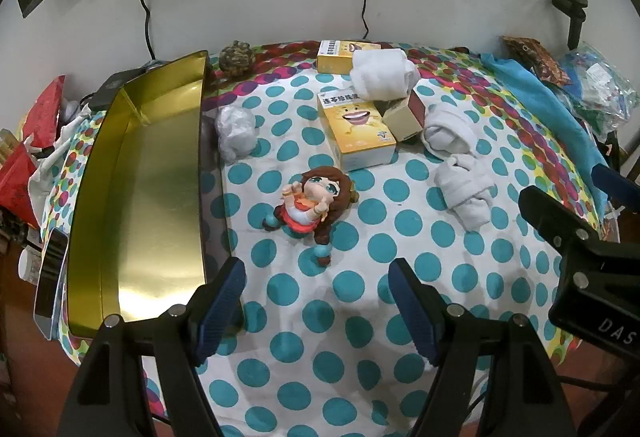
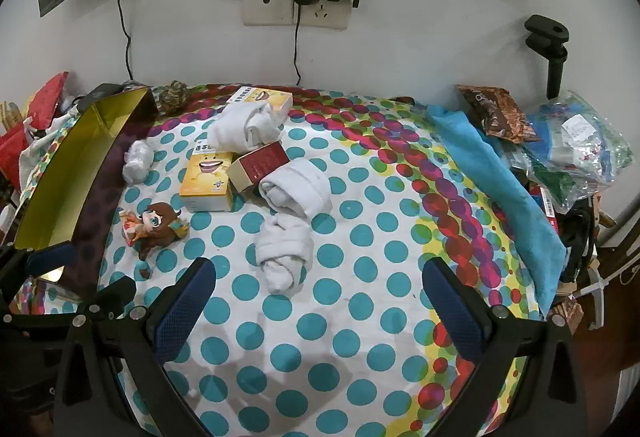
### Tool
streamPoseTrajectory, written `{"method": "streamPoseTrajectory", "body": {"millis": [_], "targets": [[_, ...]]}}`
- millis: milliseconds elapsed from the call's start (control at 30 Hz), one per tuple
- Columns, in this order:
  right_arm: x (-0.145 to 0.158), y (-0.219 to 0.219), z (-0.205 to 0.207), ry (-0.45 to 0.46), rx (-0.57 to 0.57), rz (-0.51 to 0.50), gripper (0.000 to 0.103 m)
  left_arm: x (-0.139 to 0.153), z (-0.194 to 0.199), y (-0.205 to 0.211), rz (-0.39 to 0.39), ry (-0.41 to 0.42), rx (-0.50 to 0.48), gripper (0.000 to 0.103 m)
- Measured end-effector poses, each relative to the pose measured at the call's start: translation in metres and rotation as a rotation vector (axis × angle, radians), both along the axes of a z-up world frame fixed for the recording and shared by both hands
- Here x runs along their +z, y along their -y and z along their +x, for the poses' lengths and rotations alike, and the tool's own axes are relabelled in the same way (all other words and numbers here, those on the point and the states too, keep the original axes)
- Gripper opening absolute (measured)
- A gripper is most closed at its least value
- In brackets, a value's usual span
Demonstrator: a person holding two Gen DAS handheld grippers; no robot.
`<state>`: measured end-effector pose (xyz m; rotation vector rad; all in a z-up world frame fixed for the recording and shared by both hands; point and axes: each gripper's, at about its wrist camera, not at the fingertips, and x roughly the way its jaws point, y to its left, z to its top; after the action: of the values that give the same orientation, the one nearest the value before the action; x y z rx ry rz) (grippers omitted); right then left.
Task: Organize objects
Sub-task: 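Grasp the doll with the left tool while the right tool grasps a rolled white sock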
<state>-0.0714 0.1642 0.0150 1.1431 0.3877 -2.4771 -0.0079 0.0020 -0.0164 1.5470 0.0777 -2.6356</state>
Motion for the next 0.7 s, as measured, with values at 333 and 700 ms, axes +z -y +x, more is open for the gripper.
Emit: {"method": "streamPoseTrajectory", "body": {"millis": [333, 700], "targets": [[-0.004, 0.002, -0.005, 0.010, 0.011, -0.001, 0.103, -0.006, 0.002, 0.007, 0.007, 0.004, 0.000, 0.076], [-0.023, 0.011, -0.015, 0.003, 0.060, 0.024, 0.095, -0.014, 0.006, 0.015, -0.011, -0.020, -0.027, 0.076]]}}
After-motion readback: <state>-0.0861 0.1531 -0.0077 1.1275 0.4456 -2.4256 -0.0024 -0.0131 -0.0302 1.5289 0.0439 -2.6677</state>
